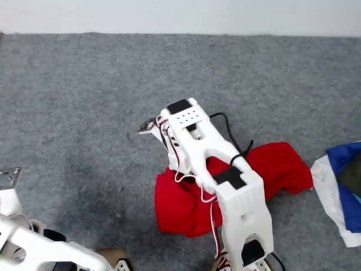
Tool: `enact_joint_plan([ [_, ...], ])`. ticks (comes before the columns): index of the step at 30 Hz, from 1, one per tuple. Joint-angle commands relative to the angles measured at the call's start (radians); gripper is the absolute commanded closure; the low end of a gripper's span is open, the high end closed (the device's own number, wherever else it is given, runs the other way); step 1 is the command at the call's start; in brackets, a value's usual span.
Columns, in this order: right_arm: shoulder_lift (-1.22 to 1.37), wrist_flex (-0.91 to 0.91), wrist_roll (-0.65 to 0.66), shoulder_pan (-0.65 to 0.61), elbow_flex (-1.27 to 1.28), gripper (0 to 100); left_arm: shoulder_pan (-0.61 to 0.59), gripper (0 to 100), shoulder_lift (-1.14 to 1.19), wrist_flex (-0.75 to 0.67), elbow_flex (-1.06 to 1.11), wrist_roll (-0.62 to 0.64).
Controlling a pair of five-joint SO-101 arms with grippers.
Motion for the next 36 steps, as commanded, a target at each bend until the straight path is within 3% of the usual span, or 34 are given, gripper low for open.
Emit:
enact_joint_plan([
  [1,0.001,0.019,0.015,0.015,-0.087,86.6,-0.006,72,-0.018,0.002,-0.007,-0.008],
  [4,0.001,0.056,0.011,0.013,-0.153,99.8,-0.006,72,-0.018,0.002,-0.005,-0.008],
  [10,-0.021,0.111,0.011,0.018,-0.293,98.9,-0.006,72,-0.018,0.002,-0.005,-0.008],
  [18,-0.082,0.09,0.015,0.024,-0.299,98.7,-0.006,72,-0.018,0.002,-0.005,-0.008],
  [20,-0.051,0.087,0.014,0.039,-0.301,93.1,-0.006,72,-0.018,0.002,-0.005,-0.008],
  [26,0.018,0.062,0.02,0.081,-0.301,60.4,-0.006,72,-0.018,0.002,-0.005,-0.008],
  [28,0.051,0.05,0.02,0.084,-0.301,55.5,-0.006,72,-0.018,0.002,-0.005,-0.008],
  [32,0.108,0.053,0.02,0.062,-0.302,57.0,-0.008,72,-0.018,0.002,-0.005,-0.008],
  [36,0.127,0.061,0.012,0.018,-0.302,73.1,-0.008,72,-0.018,0.002,-0.005,-0.008],
])
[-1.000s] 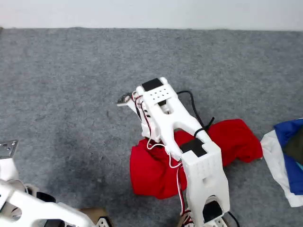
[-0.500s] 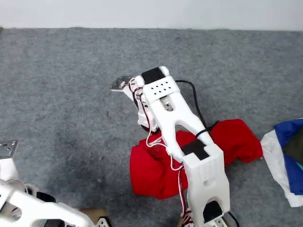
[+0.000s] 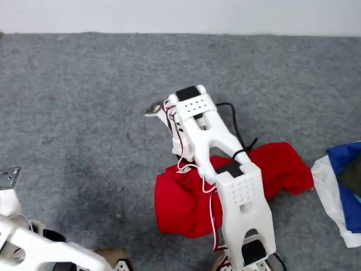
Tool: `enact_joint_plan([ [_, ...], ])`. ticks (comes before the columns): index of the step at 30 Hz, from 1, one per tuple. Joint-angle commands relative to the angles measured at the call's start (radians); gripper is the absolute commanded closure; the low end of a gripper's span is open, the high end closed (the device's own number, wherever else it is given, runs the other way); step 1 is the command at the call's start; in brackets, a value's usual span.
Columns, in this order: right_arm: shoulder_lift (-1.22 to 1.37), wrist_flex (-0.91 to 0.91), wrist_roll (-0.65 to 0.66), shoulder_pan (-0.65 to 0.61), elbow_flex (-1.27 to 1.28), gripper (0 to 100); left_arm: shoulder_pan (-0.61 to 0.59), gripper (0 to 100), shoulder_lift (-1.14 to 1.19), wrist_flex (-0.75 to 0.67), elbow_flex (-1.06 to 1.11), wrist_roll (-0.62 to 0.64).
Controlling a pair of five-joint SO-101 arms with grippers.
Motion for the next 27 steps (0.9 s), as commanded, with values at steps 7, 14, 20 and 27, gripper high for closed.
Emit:
enact_joint_plan([
  [7,-0.005,0.002,0.006,-0.071,-0.048,94.3,-0.008,72,-0.018,0.002,-0.005,-0.008],
  [14,-0.054,0.002,0.012,-0.068,-0.048,99.1,-0.008,72,-0.018,0.002,-0.005,-0.008],
  [20,-0.068,-0.007,0.014,-0.045,-0.048,98.2,-0.008,72,-0.018,0.002,-0.005,-0.008],
  [27,-0.067,0.002,0.012,0.013,-0.11,68.2,-0.008,72,-0.018,0.002,-0.005,-0.008],
])
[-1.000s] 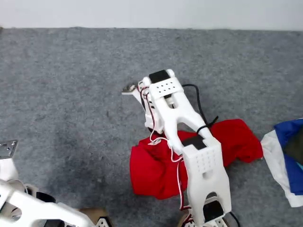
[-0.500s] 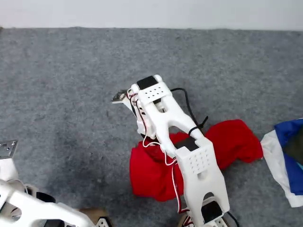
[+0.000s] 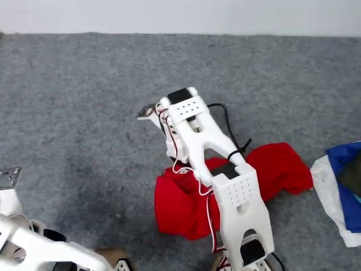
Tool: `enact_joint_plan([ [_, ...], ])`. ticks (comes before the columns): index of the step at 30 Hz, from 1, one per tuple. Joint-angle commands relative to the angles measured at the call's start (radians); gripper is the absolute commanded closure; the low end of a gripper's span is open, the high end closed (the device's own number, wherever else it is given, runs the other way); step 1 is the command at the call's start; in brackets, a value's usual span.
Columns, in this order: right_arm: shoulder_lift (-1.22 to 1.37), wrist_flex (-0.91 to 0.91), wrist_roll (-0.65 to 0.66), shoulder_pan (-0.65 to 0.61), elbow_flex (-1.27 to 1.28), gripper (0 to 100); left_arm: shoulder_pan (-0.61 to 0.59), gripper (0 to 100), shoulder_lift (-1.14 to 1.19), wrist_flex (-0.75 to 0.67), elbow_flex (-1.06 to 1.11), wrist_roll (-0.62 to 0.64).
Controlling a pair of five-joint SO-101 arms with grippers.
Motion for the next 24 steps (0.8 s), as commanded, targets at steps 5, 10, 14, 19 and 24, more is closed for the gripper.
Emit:
enact_joint_plan([
  [5,-0.042,-0.002,0.012,0.048,-0.075,55.6,-0.008,72,-0.018,0.003,-0.004,-0.008],
  [10,0.047,0.002,0.012,0.045,-0.074,62.7,-0.008,72,-0.018,0.003,-0.004,-0.008],
  [14,0.12,0.002,0.012,0.045,-0.074,71.7,-0.008,72,-0.018,0.003,-0.004,-0.008],
  [19,0.165,0.002,0.003,0.031,-0.074,97.8,-0.008,72,-0.018,0.003,-0.004,-0.008],
  [24,0.114,0.001,-0.014,0.03,-0.075,99.5,-0.008,72,-0.018,0.003,-0.004,-0.008],
])
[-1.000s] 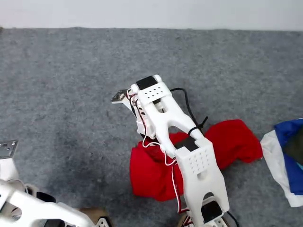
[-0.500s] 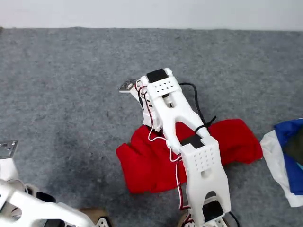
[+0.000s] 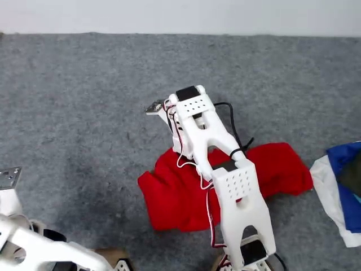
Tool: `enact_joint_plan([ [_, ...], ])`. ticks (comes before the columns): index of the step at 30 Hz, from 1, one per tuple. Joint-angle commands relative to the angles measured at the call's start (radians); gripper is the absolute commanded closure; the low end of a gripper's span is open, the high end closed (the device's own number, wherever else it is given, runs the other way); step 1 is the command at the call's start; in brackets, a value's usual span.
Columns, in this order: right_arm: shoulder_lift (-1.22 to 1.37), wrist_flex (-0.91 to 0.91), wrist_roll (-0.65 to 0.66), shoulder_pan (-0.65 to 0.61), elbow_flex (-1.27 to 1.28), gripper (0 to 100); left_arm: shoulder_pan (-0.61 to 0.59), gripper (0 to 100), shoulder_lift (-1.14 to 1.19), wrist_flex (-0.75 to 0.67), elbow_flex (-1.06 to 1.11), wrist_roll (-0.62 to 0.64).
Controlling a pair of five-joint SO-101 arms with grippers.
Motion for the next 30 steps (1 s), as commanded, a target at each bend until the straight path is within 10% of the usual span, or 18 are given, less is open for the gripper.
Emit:
enact_joint_plan([
  [1,-0.056,-0.001,-0.012,-0.013,-0.002,99.1,-0.008,72,-0.018,0.003,-0.004,-0.008],
  [12,-0.39,-0.027,-0.012,-0.018,-0.255,99.0,-0.008,72,-0.018,0.003,-0.004,-0.008],
  [23,-0.295,-0.403,-0.215,0.444,-0.44,98.6,-0.008,72,-0.018,0.015,-0.004,-0.008],
  [30,-0.183,-0.251,-0.163,0.455,-0.497,74.9,-0.008,72,-0.018,0.017,-0.007,-0.008],
])
